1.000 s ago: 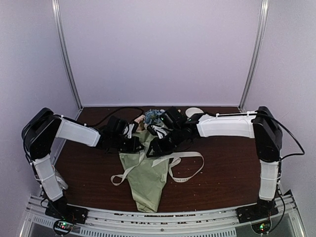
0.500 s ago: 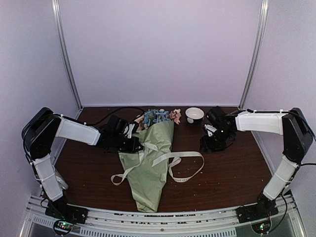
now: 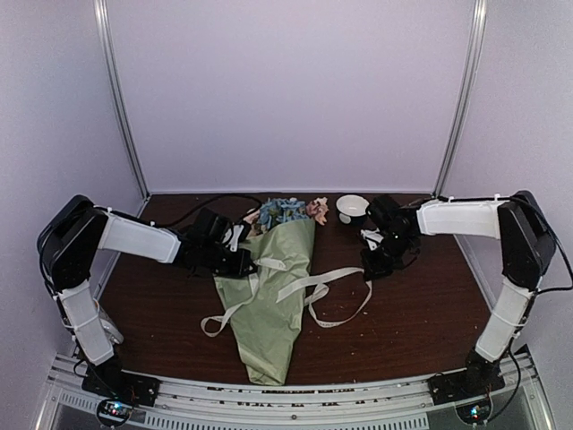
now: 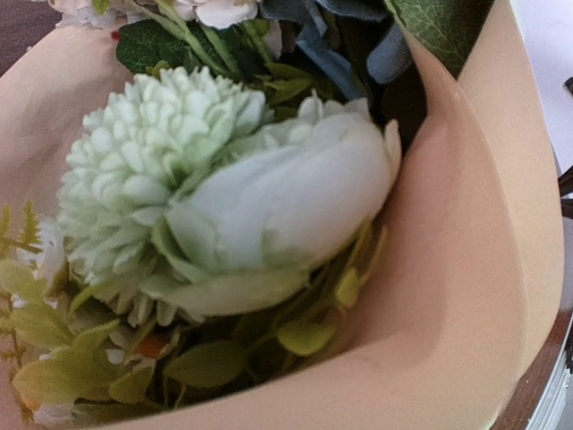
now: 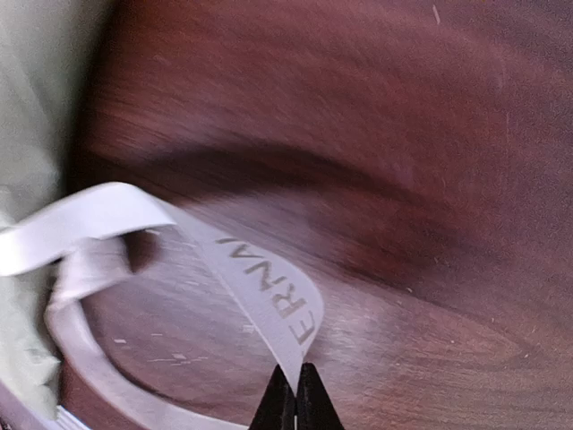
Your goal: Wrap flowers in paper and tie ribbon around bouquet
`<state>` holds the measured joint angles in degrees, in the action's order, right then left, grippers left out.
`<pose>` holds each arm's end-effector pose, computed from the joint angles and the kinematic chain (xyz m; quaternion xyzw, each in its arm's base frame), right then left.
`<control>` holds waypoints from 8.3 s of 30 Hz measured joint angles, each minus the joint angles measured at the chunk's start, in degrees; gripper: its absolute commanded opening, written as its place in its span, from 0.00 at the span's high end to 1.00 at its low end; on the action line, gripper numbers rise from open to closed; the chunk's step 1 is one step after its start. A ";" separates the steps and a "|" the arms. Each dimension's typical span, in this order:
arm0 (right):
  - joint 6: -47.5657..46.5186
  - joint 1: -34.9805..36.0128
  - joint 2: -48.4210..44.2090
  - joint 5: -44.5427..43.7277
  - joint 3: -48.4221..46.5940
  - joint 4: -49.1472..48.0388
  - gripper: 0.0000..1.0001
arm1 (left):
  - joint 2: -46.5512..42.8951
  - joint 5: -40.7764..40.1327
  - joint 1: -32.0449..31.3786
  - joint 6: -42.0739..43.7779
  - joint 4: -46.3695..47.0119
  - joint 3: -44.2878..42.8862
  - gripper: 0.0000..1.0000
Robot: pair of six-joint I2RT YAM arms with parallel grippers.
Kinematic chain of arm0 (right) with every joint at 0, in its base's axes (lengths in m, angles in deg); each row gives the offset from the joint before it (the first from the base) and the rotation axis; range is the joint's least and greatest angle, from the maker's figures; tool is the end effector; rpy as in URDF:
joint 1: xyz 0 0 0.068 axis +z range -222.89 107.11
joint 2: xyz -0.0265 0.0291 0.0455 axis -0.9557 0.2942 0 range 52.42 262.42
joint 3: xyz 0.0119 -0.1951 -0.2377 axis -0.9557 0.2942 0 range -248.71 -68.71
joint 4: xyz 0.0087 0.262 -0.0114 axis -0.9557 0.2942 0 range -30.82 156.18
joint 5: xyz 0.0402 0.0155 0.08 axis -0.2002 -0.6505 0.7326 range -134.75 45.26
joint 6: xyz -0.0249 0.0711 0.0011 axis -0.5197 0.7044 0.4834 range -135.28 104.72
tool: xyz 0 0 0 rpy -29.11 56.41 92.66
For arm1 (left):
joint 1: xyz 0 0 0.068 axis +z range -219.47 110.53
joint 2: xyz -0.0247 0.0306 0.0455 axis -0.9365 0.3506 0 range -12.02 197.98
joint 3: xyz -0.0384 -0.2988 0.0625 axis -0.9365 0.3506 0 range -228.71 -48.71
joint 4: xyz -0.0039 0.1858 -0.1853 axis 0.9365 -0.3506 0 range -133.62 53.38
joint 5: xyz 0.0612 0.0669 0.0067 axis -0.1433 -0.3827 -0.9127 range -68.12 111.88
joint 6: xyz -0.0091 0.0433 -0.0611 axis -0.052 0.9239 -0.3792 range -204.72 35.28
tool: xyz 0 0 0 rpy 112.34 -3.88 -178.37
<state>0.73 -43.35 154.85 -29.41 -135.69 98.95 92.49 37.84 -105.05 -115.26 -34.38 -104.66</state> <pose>0.3000 0.1893 0.1818 -0.1328 0.9740 0.1714 0.0663 0.3122 -0.2448 0.1612 0.0920 0.9161 -0.3090 0.2384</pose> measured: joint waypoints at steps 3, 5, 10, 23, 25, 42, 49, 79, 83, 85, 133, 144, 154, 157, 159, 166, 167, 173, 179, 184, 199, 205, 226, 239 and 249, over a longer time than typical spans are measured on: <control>-2.86 1.01 -4.11 4.83 -6.56 0.31 1.00 | 0.00 -0.26 0.00 0.04 0.22 0.31 1.00; -5.35 4.04 -6.36 9.44 -13.90 -1.79 1.00 | -0.07 -0.57 0.00 0.00 0.66 0.72 1.00; -6.56 14.69 -6.78 18.67 -24.33 -15.12 1.00 | -4.57 -3.78 -0.02 -1.44 4.96 7.28 1.00; 8.55 15.13 24.98 18.14 -38.23 -27.58 1.00 | -14.01 -10.78 -0.07 -2.45 15.43 21.18 1.00; 10.08 15.26 27.39 16.96 -40.19 -27.12 1.00 | -18.45 -12.90 -0.66 -1.75 18.18 25.49 1.00; 14.10 19.91 41.07 17.25 -52.61 -22.77 0.85 | -46.69 -0.66 -12.81 17.57 23.58 21.59 1.00; 15.19 19.65 39.52 23.54 -50.03 -25.14 0.70 | -33.14 2.34 -10.19 14.91 33.11 15.10 1.00; 26.91 13.07 15.87 21.27 -19.67 -53.66 0.52 | -11.45 -5.27 -0.33 3.56 41.35 19.56 1.00; 28.41 13.05 17.00 21.03 -21.31 -53.81 0.51 | -11.45 -4.33 -1.14 6.58 39.39 19.08 1.00; 29.42 13.05 17.84 21.11 -21.75 -54.29 0.51 | -11.45 -3.80 -1.60 7.82 39.12 19.06 1.00; 40.81 14.01 15.02 28.63 -9.29 -57.83 1.00 | -10.32 -3.19 -2.80 13.73 32.46 16.59 0.59; 33.70 6.80 11.74 26.05 -3.39 -53.53 1.00 | -19.39 -4.79 -2.91 20.04 8.37 14.56 0.44; 26.05 4.46 6.05 23.63 -1.79 -46.47 1.00 | -20.96 -14.03 -3.08 21.42 -14.45 11.30 0.46; 25.46 4.66 5.99 23.65 -1.20 -46.34 1.00 | -20.81 -14.75 -3.08 21.44 -17.68 11.30 0.46; 25.27 4.79 6.03 23.65 -0.70 -45.83 1.00 | -20.04 -14.71 -3.08 21.49 -19.02 11.23 0.46; 24.39 5.11 6.23 23.63 -0.63 -45.33 1.00 | -16.20 -14.45 -3.08 21.70 -21.79 9.66 0.67; 24.26 5.11 6.23 23.65 -0.63 -45.11 1.00 | -16.24 -14.43 -3.08 21.73 -22.10 9.64 0.66; 23.91 5.16 7.10 23.63 -0.63 -44.09 1.00 | -19.50 -13.20 -3.08 20.28 -25.03 10.93 0.49; 22.99 5.49 8.28 23.63 -1.16 -42.47 1.00 | -22.86 -11.19 -3.08 18.38 -27.54 13.33 0.50; 22.67 5.75 8.37 23.63 -1.68 -41.53 1.00 | -28.09 -10.16 -3.06 17.73 -28.48 13.33 0.50; 22.27 6.12 8.61 23.65 -3.06 -40.33 1.00 | -22.51 -11.17 -3.87 21.99 -39.69 8.28 0.40; 21.79 6.12 8.61 23.65 -3.06 -40.35 1.00 | -17.88 -11.15 -4.46 26.21 -37.48 6.64 0.34; 21.75 6.12 9.84 23.63 -3.80 -40.37 1.00 | -25.66 -18.71 -6.01 25.55 -36.68 3.89 1.00; 20.11 6.12 14.27 21.84 -6.23 -36.37 1.00 | -65.94 -20.17 -6.01 24.13 -27.56 13.86 1.00; 19.65 6.62 14.58 21.24 -7.02 -35.17 1.00 | -63.21 -22.86 -6.56 27.06 -24.33 12.07 1.00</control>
<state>20.38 -36.73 169.43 -8.17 -142.70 63.78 29.28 14.98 -111.60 -88.20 -58.71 -92.59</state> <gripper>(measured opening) 0.002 0.008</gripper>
